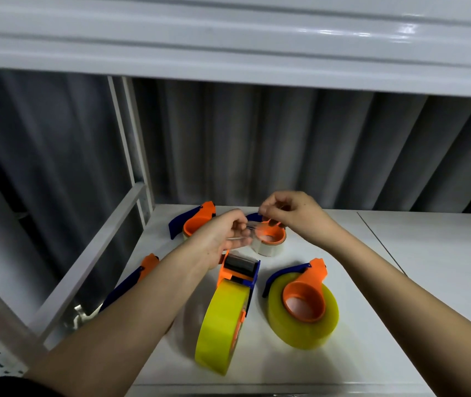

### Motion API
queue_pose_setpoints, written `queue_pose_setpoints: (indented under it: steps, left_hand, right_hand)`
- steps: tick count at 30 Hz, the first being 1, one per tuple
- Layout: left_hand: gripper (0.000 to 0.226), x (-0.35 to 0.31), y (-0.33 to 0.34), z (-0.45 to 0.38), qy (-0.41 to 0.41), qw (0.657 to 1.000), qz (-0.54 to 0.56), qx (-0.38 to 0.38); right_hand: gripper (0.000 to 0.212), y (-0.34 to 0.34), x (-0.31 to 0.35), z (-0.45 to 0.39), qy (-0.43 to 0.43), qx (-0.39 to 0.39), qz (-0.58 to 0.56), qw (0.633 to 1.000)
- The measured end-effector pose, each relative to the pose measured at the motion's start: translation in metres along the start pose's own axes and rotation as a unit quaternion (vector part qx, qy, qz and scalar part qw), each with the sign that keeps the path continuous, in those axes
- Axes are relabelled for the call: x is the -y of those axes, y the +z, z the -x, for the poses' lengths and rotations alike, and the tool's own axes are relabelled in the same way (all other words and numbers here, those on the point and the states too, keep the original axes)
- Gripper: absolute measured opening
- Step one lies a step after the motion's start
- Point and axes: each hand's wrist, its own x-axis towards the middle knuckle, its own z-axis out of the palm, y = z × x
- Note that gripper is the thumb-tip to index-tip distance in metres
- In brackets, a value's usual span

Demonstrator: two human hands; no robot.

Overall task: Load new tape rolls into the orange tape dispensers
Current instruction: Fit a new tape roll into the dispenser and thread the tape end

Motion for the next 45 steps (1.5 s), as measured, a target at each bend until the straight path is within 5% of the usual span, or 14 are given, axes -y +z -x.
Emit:
queue_pose_setpoints:
  steps: [15,23,31,38,45]
  left_hand:
    - [0.025,-0.002,-0.001,0.008,-0.004,0.999,-0.034,-0.004]
    - [0.024,-0.001,-0.002,0.011,0.019,0.999,-0.033,-0.005]
    - [0.021,-0.005,-0.007,0.019,-0.005,0.999,-0.036,0.035]
    - [0.017,-0.003,-0.007,0.017,0.004,0.995,-0.087,0.044]
    - [0.022,-0.005,-0.008,0.012,-0.021,0.993,-0.095,0.063]
  right_hand:
    - [0.013,0.008,0.017,0.001,0.018,0.038,0.116,0.992]
    - [0.013,0.006,0.015,-0.001,0.103,0.111,-0.09,0.984]
    - [0.015,0.013,-0.001,-0.003,0.285,0.229,-0.308,0.879]
    - [0.015,0.018,-0.008,-0.001,0.255,0.271,-0.39,0.842]
    - [0.017,0.018,-0.008,-0.001,0.21,0.254,-0.358,0.874]
